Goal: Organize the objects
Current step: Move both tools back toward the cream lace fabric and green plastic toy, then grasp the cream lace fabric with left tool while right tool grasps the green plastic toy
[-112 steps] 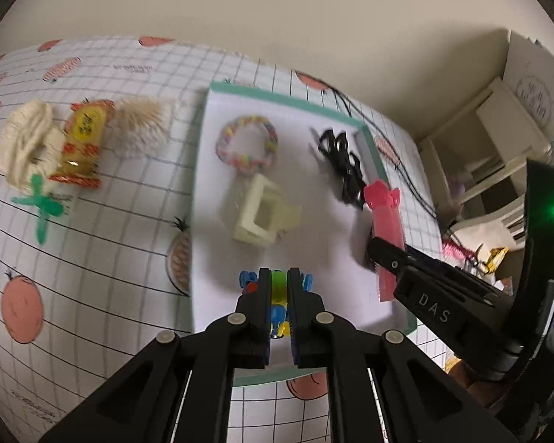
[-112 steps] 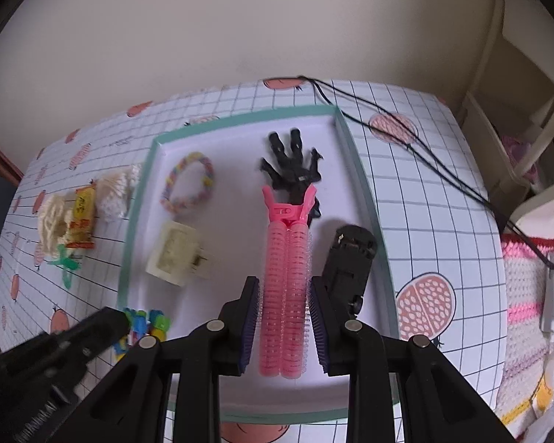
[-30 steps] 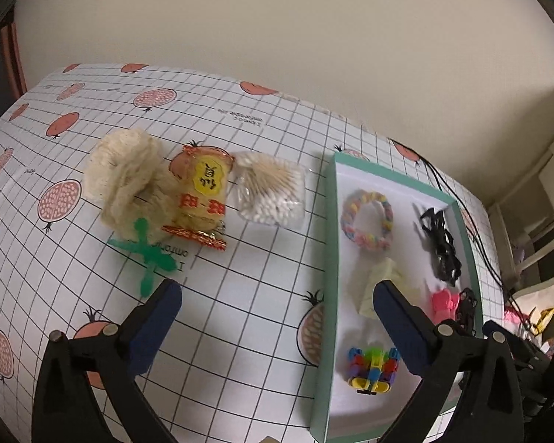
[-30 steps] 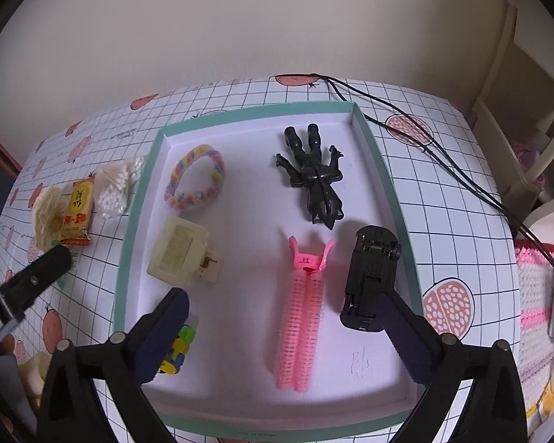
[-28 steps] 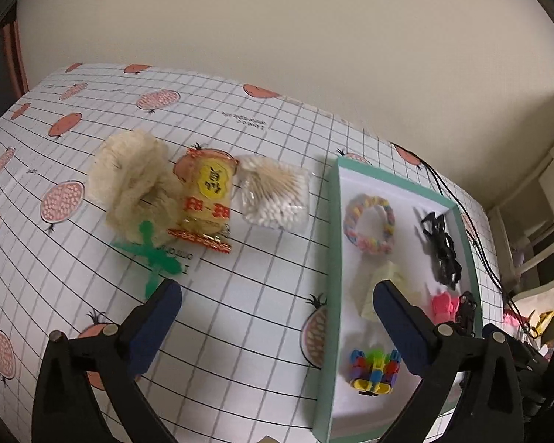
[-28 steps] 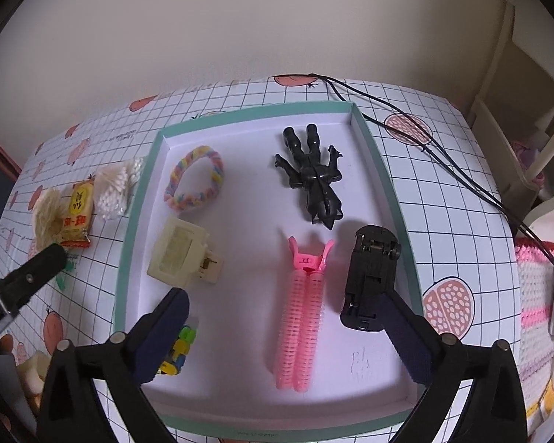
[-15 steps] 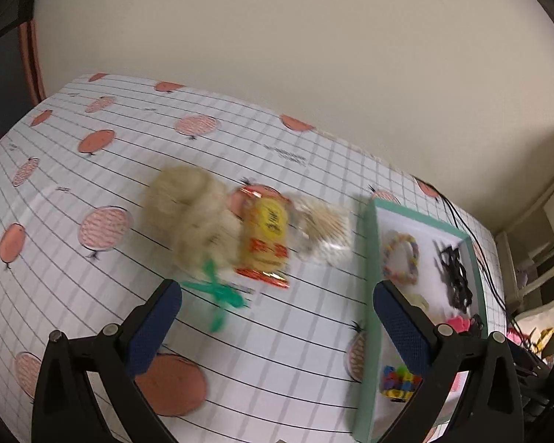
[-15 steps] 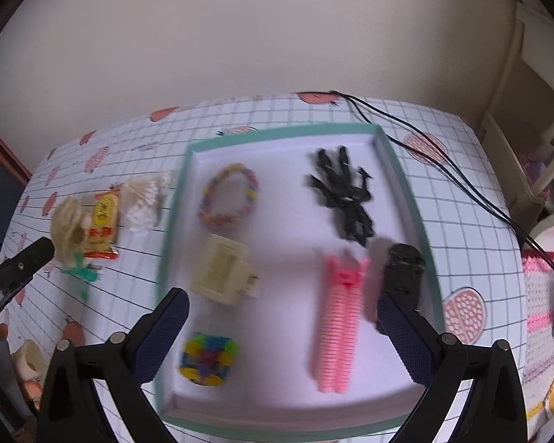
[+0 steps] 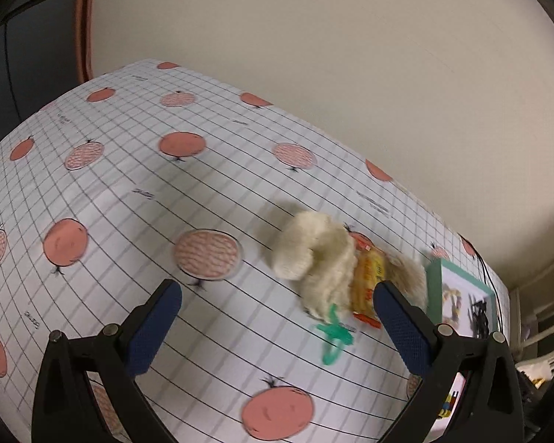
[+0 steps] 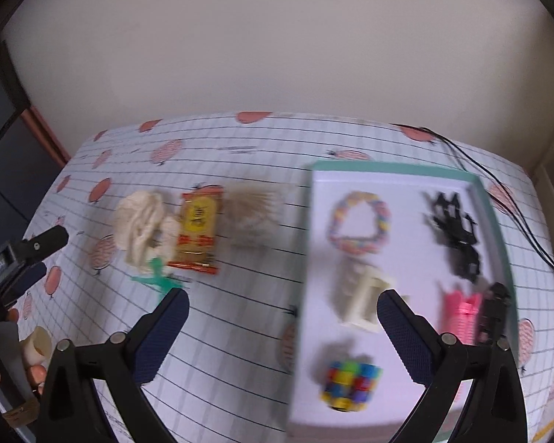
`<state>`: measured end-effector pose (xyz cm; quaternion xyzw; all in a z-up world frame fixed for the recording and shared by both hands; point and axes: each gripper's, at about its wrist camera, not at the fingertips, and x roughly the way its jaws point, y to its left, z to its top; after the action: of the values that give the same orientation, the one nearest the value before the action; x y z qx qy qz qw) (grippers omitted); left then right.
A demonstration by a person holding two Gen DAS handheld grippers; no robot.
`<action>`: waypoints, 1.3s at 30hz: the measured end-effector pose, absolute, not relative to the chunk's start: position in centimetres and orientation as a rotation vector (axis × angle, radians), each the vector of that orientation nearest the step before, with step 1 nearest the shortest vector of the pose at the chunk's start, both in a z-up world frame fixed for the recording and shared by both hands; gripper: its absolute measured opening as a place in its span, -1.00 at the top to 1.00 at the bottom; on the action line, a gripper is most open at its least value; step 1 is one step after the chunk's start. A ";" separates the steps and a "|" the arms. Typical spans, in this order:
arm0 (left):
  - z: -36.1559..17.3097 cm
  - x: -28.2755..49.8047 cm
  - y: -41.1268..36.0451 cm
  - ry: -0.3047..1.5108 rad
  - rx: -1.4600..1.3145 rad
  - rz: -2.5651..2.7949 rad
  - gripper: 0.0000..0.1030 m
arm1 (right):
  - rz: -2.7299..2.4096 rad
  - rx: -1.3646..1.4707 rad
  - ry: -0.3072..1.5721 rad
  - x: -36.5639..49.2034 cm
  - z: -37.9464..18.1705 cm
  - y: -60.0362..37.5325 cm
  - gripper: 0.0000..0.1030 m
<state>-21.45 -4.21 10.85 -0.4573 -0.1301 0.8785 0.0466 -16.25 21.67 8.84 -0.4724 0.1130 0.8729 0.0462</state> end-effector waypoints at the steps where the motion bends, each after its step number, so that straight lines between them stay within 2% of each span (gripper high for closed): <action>1: 10.9 -21.6 -4.7 -0.396 -1.388 2.689 -1.00 | 2.672 -1.448 0.350 -16.5 8.7 21.2 -1.00; 10: 10.7 -22.9 -6.7 -0.415 -1.392 2.671 -1.00 | 2.717 -1.527 0.323 -18.8 6.6 17.0 -0.95; 25: 8.4 -25.5 -5.0 -0.352 -1.466 2.596 -1.00 | 2.728 -1.652 0.241 -21.4 2.2 13.0 -0.68; 31: 7.5 -26.0 -3.3 -0.329 -1.461 2.560 -0.99 | 2.721 -1.656 0.216 -22.2 1.2 12.5 -0.47; 33: 7.1 -26.2 -2.8 -0.320 -1.463 2.555 -0.99 | 2.715 -1.657 0.214 -22.2 1.0 12.8 -0.29; 39: 6.1 -26.6 -1.5 -0.301 -1.458 2.539 -0.96 | 2.734 -1.654 0.229 -22.3 1.1 13.6 -0.01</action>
<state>-26.56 -1.51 6.13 -0.4930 -0.1017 0.8584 0.0988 -22.34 13.56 1.14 -0.5161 0.0715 0.8530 -0.0310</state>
